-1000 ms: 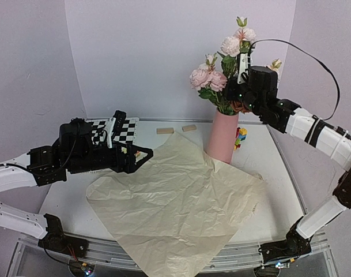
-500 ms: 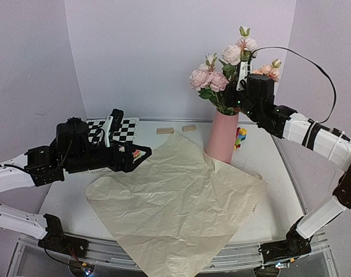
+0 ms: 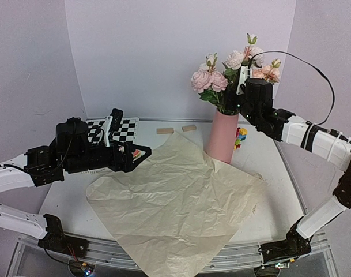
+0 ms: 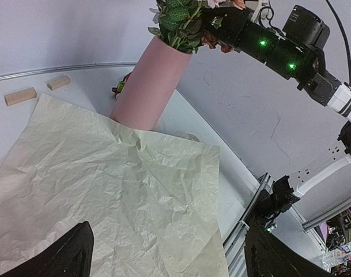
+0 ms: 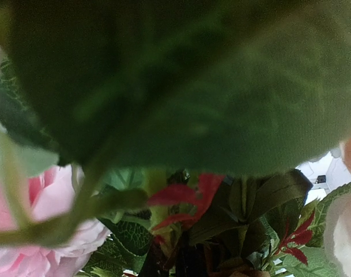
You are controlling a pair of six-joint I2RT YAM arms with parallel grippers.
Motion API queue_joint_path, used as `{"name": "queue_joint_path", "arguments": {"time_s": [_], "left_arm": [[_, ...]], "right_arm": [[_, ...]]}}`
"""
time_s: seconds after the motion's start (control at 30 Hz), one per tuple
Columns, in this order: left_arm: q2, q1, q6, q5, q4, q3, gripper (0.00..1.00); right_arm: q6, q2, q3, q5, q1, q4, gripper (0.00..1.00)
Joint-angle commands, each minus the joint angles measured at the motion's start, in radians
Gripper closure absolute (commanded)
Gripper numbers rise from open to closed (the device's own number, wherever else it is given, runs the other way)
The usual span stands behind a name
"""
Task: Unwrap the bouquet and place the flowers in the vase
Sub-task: Insert the fake flower into the vase.
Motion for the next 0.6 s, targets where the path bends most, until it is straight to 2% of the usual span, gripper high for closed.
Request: {"name": "queue_joint_path", "arguments": {"time_s": [0.0, 0.13, 0.27, 0.37, 0.5, 0.57], "left_arm": [[-0.022, -0.003, -0.007, -0.005, 0.031, 0.005, 0.08], [-0.023, -0.003, -0.006, -0.006, 0.032, 0.005, 0.08], [-0.026, -0.003, -0.005, -0.008, 0.032, 0.004, 0.08], [-0.026, -0.003, -0.005, -0.009, 0.031, 0.006, 0.08], [-0.022, -0.003, -0.006, -0.006, 0.032, 0.008, 0.08], [-0.021, -0.003, -0.008, -0.005, 0.032, 0.007, 0.08]], "right_arm": [[0.010, 0.017, -0.013, -0.005, 0.000, -0.014, 1.00], [-0.012, 0.007, 0.000, -0.030, 0.000, -0.019, 0.96], [-0.014, -0.038, 0.030, -0.063, 0.000, -0.046, 0.79], [0.008, -0.066, 0.077, -0.084, 0.000, -0.107, 0.77], [0.036, -0.102, 0.093, -0.135, 0.000, -0.183, 0.59], [0.048, -0.121, 0.092, -0.157, 0.000, -0.212, 0.57]]}}
